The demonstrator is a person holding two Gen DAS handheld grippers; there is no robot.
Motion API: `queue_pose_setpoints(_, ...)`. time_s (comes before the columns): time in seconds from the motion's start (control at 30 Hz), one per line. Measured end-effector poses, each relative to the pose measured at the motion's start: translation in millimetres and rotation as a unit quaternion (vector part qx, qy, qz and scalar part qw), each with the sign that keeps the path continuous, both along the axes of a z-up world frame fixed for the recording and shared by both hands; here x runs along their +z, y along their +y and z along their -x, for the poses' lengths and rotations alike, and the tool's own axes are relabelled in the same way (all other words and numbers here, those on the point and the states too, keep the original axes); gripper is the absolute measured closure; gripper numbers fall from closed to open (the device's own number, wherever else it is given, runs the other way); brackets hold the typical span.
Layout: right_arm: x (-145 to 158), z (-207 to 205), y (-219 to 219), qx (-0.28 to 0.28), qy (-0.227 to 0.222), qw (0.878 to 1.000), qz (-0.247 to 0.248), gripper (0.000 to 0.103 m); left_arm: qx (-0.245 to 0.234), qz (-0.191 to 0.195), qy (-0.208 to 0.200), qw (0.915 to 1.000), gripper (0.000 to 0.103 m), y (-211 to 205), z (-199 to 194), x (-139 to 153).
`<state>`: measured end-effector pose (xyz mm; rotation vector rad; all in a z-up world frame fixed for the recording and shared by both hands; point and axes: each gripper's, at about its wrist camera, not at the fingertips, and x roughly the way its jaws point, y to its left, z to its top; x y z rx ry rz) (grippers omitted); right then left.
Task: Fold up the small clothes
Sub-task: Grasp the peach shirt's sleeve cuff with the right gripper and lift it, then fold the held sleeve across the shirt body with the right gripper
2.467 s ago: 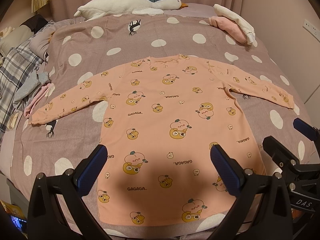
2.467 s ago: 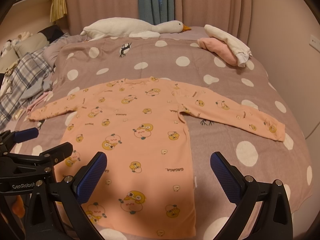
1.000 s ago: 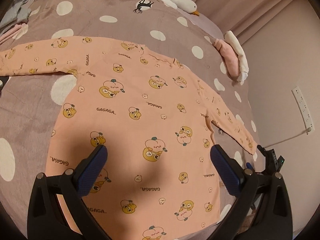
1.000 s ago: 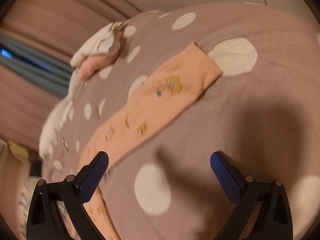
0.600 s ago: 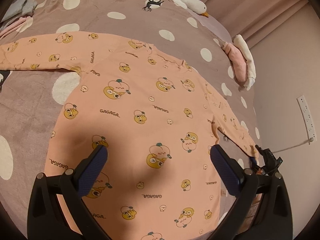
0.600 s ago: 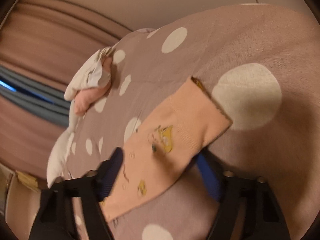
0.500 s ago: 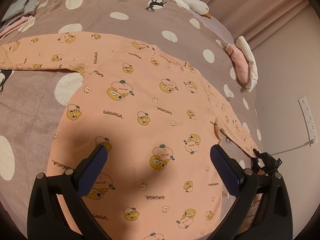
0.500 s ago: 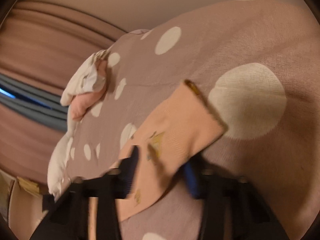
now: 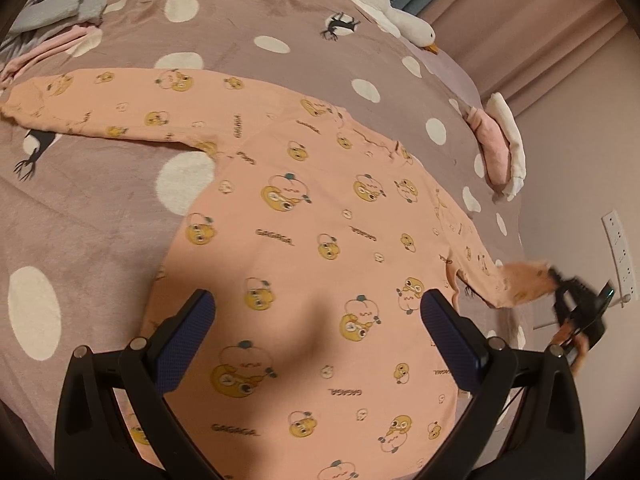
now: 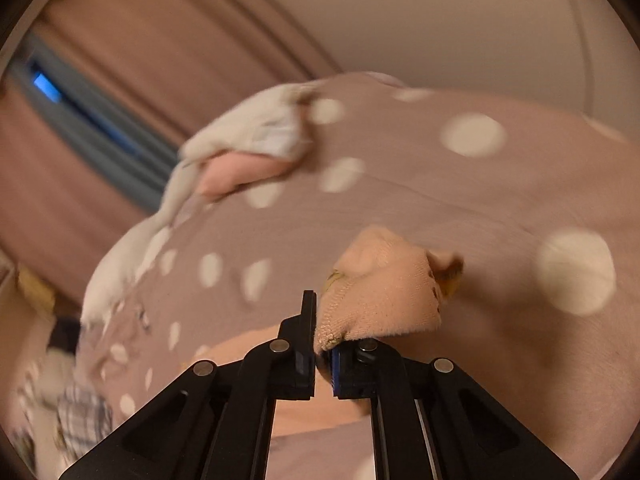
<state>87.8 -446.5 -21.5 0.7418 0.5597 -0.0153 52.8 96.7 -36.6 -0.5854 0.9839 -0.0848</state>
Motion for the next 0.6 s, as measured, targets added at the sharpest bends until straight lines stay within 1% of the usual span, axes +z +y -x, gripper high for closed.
queue_pose_setpoints(0.1, 38.3, -16.2, 39.7, 0.04, -0.014, 0.999, 0.034, 0.096, 0.013, 0.002, -0.003, 0.9999, 0.0, 13.7, 8.3, 0.6)
queue_pose_setpoints(0.2, 68.4, -34.4, 86.5, 0.076, -0.025, 0.994, 0.075, 0.096, 0.025, -0.004, -0.005, 0.9997, 0.0, 29.1, 18.2, 2.0)
queue_pose_setpoints(0.33, 89.7, -47.0, 153.1, 0.124, -0.037, 0.983, 0.132, 0.096, 0.041, -0.012, -0.01, 0.999, 0.0, 47.5, 28.9, 3.6)
queue_pose_setpoints(0.37, 91.9, -50.3, 170.2, 0.137, -0.039, 0.979, 0.148, 0.096, 0.046, -0.013, -0.012, 0.9988, 0.0, 53.3, 32.1, 3.5)
queue_pose_setpoints(0.4, 95.3, -52.9, 195.7, 0.155, -0.042, 0.972, 0.172, 0.096, 0.049, -0.013, -0.013, 0.9986, 0.0, 56.8, 34.2, 3.4)
queue_pose_setpoints(0.43, 96.1, -54.9, 207.6, 0.164, -0.043, 0.968, 0.184, 0.096, 0.052, -0.013, -0.013, 0.9985, 0.0, 60.7, 36.0, 3.0)
queue_pose_setpoints(0.47, 95.6, -56.3, 233.7, 0.181, -0.045, 0.96, 0.209, 0.096, 0.055, -0.013, -0.013, 0.9983, 0.0, 65.4, 37.9, 2.5)
queue_pose_setpoints(0.53, 91.3, -58.2, 265.0, 0.204, -0.044, 0.948, 0.239, 0.096, 0.061, -0.013, -0.013, 0.998, 0.0, 72.5, 40.7, 1.1)
queue_pose_setpoints(0.6, 77.8, -58.2, 303.7, 0.233, -0.038, 0.932, 0.275, 0.096, 0.067, -0.01, -0.011, 0.9976, 0.0, 79.5, 42.3, -0.9)
